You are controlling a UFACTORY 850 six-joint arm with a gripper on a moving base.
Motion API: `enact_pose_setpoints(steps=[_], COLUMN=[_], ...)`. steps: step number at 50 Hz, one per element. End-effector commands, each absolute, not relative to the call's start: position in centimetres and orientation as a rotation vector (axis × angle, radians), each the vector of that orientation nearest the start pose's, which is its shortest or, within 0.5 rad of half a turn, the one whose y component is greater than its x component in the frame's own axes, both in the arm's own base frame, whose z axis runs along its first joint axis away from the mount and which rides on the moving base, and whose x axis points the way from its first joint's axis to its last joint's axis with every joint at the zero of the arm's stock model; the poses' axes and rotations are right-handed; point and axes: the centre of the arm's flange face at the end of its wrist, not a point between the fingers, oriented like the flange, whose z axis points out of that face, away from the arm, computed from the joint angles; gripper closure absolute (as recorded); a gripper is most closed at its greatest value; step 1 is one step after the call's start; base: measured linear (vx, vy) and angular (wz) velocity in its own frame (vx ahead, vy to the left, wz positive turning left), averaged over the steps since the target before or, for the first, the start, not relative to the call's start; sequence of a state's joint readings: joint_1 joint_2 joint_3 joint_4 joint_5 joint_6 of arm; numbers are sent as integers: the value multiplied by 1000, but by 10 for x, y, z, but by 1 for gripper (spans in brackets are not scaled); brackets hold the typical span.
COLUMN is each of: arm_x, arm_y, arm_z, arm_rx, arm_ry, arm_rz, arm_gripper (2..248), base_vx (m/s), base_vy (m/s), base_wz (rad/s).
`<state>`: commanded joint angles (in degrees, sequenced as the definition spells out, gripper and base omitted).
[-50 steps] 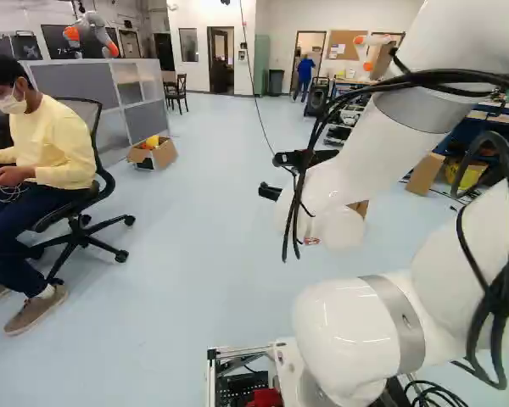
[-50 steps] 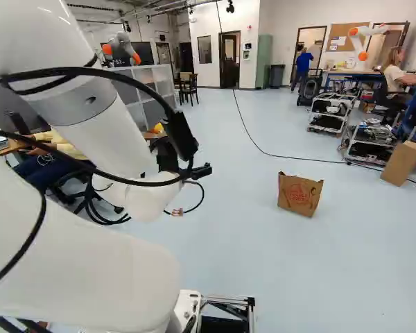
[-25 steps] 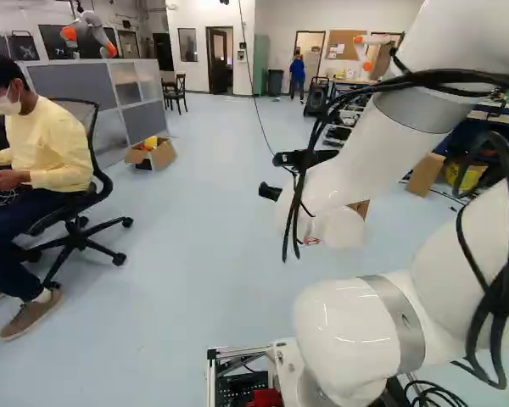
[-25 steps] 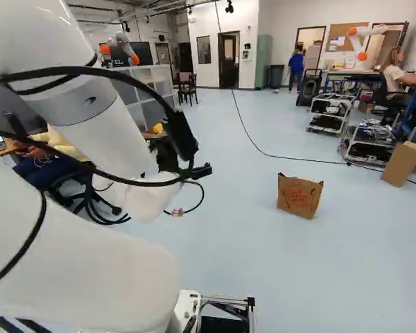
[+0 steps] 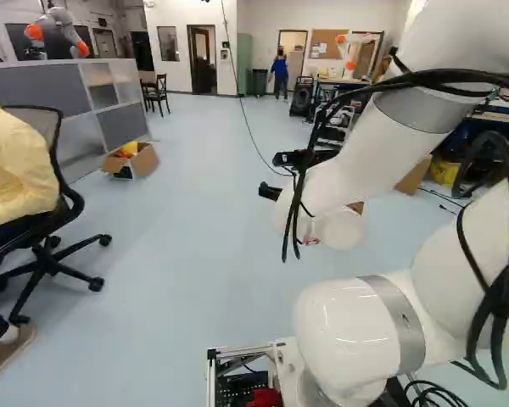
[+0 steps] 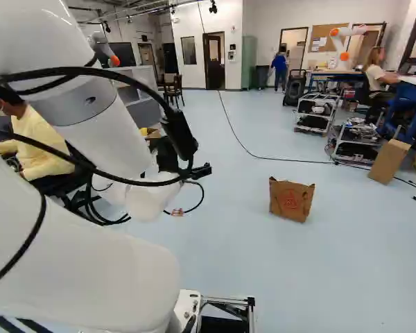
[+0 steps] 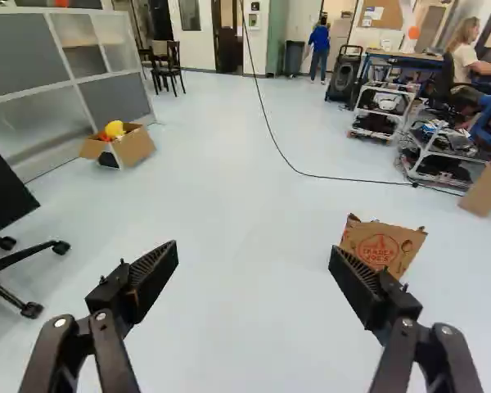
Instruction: Pick up the grocery bag from the ground
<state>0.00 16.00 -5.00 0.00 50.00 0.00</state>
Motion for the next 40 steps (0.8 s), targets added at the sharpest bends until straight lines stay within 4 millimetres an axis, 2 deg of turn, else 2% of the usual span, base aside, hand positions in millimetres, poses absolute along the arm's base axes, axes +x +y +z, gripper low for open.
enact_pose_setpoints(steps=[40], arm_x=[270], arm_y=[0], arm_z=[366], arm_rx=[-2558], arm_ry=[0], arm_rz=[-1824], arm_gripper=[3], base_vx=[181], base_vy=[-58], base_wz=[-296])
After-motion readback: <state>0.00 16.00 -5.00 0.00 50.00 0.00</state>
